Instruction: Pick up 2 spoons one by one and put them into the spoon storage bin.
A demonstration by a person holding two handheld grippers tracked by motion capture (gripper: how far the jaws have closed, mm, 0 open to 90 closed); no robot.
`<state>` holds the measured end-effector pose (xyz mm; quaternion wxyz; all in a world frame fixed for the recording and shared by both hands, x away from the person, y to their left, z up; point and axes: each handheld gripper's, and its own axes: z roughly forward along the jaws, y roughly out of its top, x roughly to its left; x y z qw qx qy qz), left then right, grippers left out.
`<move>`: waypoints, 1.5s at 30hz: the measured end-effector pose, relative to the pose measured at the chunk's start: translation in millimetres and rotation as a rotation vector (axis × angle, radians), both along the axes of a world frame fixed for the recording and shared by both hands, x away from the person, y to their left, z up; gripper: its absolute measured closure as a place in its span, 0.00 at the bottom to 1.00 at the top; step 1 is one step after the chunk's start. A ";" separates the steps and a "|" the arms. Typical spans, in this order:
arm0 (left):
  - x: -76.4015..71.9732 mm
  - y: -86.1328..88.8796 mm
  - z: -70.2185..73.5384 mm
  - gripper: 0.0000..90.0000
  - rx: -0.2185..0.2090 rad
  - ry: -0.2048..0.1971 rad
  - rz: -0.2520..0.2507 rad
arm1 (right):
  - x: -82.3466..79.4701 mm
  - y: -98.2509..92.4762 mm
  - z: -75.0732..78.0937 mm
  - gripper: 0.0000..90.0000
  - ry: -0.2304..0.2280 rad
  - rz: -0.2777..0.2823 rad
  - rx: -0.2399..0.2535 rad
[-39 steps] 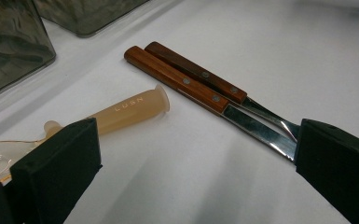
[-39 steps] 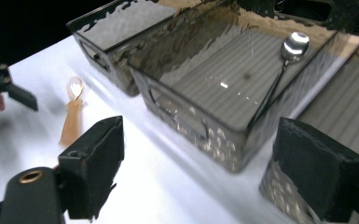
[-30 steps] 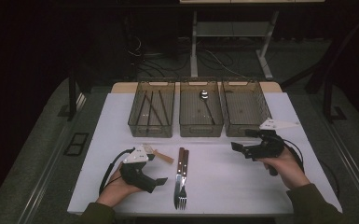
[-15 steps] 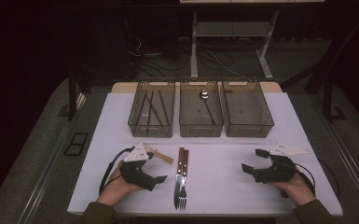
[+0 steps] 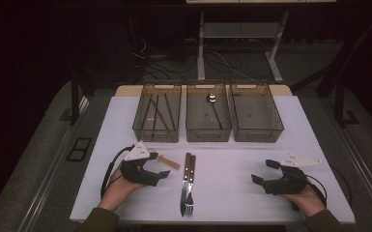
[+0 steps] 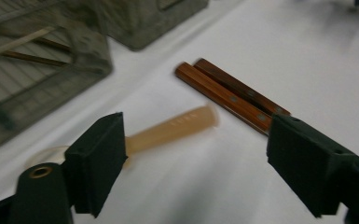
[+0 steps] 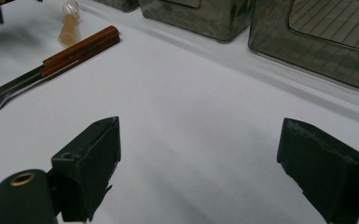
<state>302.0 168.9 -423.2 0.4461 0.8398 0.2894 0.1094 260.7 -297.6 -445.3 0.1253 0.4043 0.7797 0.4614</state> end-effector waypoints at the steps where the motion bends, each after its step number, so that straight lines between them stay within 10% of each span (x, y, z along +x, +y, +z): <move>1: 3.5 2.0 2.1 0.24 0.003 -0.006 0.011 | -0.1 0.5 0.0 0.15 0.001 0.000 -0.003; 17: 48.5 29.8 4.7 0.52 0.027 0.009 0.148 | 0.5 6.5 -0.5 0.15 0.003 0.035 -0.007; 24: 56.2 39.9 -12.5 0.62 0.033 0.077 0.203 | 0.7 6.5 1.7 0.15 -0.009 0.041 -0.012; 45: 63.3 37.7 -26.7 0.86 0.012 0.203 0.161 | 0.2 10.3 0.4 0.15 -0.013 0.052 -0.051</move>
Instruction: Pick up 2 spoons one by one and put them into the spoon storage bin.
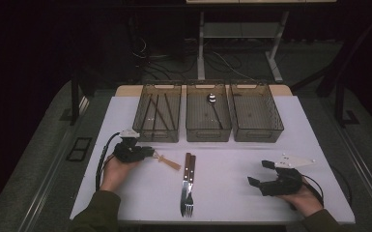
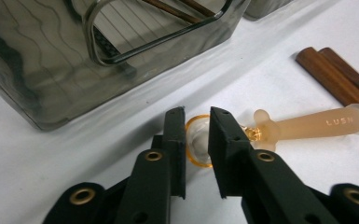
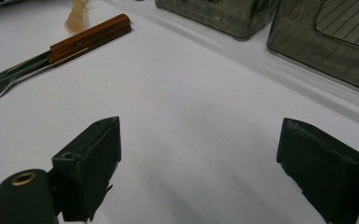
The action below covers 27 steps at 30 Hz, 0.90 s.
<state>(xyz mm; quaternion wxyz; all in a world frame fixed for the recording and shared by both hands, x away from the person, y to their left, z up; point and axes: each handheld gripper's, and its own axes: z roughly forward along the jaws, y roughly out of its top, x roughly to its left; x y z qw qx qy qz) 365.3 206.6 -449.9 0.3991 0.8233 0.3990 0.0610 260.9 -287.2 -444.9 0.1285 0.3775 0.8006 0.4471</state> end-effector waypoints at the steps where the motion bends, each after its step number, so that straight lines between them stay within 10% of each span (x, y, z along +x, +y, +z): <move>1: -0.1 0.4 0.1 0.86 0.000 0.001 -0.001 | 0.0 0.1 0.0 0.15 -0.001 0.002 -0.002; 15: -1.8 10.2 2.1 0.93 -0.089 0.034 -0.005 | -0.5 0.7 0.3 0.15 -0.004 0.006 -0.012; 27: -4.8 12.5 11.9 0.95 -0.134 -0.014 -0.011 | -0.5 0.5 0.3 0.15 -0.007 0.006 -0.016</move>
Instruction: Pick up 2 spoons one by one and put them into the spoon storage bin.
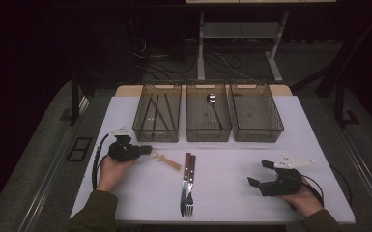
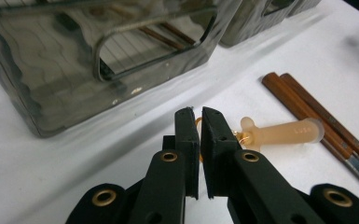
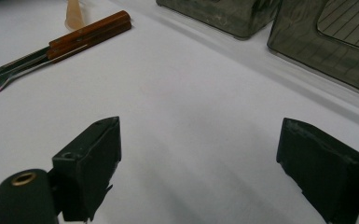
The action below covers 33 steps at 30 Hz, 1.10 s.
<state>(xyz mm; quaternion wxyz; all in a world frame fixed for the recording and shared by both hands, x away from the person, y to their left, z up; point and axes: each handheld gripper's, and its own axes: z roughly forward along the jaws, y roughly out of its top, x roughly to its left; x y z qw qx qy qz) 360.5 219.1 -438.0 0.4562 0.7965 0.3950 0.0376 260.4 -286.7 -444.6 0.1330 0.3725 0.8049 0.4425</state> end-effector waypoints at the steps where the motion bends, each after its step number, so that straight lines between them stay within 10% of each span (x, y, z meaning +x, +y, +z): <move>1: -0.6 -0.3 0.5 0.95 -0.007 0.000 0.006 | 0.1 -0.1 0.0 0.15 -0.001 0.001 -0.001; 33: -1.5 -22.9 55.2 0.95 -0.061 -0.114 0.023 | 0.7 -0.4 -0.5 0.15 0.000 -0.009 0.004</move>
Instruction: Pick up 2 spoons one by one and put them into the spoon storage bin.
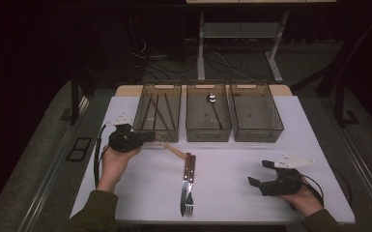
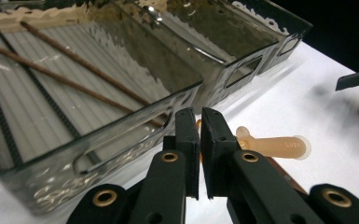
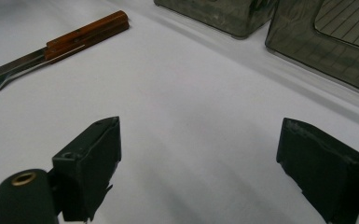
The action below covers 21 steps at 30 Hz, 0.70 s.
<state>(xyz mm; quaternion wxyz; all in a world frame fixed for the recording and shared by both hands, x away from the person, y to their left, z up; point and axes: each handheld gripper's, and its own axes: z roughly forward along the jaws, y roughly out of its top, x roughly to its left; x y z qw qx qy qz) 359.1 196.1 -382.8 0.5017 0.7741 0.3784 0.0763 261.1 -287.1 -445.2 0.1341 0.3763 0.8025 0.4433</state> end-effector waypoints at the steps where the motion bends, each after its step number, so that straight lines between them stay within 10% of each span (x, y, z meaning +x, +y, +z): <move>1: 0.8 -1.6 1.8 0.95 -0.002 -0.003 -0.004 | -0.1 -0.1 0.1 0.15 0.000 -0.001 0.000; 21: 28.0 -55.6 35.2 0.95 -0.085 -0.054 -0.078 | -0.7 -1.5 1.4 0.15 -0.003 -0.005 0.013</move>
